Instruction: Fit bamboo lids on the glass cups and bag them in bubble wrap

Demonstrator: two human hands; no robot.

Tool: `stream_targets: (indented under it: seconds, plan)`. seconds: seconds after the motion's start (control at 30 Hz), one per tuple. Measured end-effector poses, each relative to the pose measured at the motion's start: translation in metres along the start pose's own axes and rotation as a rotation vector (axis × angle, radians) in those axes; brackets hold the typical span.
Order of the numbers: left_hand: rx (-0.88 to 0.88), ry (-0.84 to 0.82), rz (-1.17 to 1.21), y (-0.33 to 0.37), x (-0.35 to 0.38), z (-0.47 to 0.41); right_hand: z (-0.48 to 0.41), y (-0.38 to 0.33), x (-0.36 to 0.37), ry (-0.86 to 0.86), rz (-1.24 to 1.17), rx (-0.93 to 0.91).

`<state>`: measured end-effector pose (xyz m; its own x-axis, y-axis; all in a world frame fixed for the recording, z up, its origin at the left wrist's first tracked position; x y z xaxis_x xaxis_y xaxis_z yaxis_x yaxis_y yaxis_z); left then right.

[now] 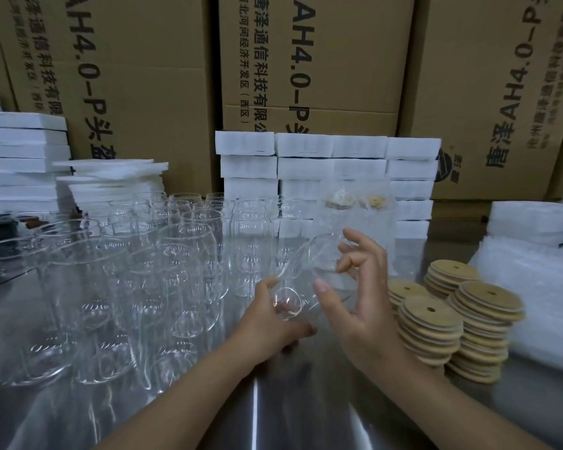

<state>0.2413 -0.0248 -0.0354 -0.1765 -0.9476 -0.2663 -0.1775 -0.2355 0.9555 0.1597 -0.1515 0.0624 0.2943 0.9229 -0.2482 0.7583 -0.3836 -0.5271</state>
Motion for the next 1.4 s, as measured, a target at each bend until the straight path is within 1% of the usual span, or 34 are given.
stream_targets:
  seconds: [0.1,0.27,0.4,0.67,0.83,1.07,1.23,1.4]
  plan:
    - [-0.02,0.007,0.021,-0.002,-0.003,0.001,0.003,0.002,0.01,-0.08,-0.104,0.035]
    - [-0.003,0.023,0.026,-0.002,-0.005,0.001,0.002,0.006,0.015,-0.165,-0.076,0.111]
    - [0.028,0.035,0.034,-0.002,-0.008,-0.001,0.001,0.005,0.017,-0.196,-0.048,0.12]
    - [0.063,-0.003,0.024,0.0,-0.005,-0.003,0.005,0.007,0.02,-0.186,-0.15,0.17]
    - [0.126,-0.001,-0.08,0.004,-0.002,-0.004,0.004,0.007,0.018,-0.142,-0.19,0.176]
    - [0.106,0.032,-0.207,0.002,-0.009,-0.002,0.001,0.008,0.013,-0.079,-0.201,0.175]
    - [0.148,0.026,-0.238,0.004,-0.007,-0.005,0.0,0.021,0.011,-0.048,-0.248,0.269]
    - [0.167,0.087,-0.259,0.005,-0.011,-0.003,0.001,0.03,0.009,-0.041,-0.303,0.346]
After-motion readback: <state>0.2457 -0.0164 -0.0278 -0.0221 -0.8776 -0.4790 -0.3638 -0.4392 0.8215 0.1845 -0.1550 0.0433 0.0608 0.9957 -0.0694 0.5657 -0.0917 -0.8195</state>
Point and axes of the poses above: each hand's wrist, its own z-axis away from the middle knuckle, its own x-axis out of the palm, y = z × x, the point moved 10 cm from there along -z, towards the middle knuckle, and after that the axes turned 4 degrees about -y, right-handed, at the moved point
